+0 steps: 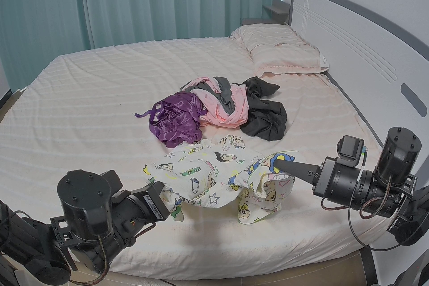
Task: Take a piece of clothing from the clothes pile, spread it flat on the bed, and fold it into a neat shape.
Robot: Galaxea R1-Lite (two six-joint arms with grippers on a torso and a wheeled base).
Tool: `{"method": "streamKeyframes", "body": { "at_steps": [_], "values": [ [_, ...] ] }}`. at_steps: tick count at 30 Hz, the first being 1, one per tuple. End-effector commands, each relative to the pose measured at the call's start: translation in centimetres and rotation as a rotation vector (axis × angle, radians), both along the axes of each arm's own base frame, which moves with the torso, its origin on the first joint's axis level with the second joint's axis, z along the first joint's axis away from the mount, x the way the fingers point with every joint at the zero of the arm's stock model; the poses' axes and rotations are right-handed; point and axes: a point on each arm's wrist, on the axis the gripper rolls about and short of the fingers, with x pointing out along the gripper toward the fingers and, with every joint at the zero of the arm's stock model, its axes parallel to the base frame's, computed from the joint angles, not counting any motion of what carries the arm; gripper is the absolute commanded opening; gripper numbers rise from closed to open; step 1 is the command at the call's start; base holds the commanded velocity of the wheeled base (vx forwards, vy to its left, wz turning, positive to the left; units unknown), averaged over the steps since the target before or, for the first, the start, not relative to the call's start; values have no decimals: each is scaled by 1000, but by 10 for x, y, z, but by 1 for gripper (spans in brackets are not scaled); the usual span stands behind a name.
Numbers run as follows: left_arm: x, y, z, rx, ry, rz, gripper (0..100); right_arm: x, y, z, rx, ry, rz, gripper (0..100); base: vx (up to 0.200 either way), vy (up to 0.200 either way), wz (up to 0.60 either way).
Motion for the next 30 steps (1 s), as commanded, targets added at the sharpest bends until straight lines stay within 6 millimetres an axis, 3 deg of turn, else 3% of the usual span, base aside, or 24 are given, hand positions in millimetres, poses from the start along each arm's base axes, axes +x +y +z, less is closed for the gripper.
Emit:
{"method": "streamKeyframes", "body": {
  "at_steps": [1,24,30],
  "values": [
    [0,0,-1,1,1,0,0,0,-1,1,4,-5,-3,0,0,200,0],
    [-1,5,11,-30,-38,17,0,1,0,8,20,-39,-18,0,0,200,0],
    [-2,8,16,-42,-53,23,0,6,8,19,47,-79,-4,0,0,200,0]
  ]
}}
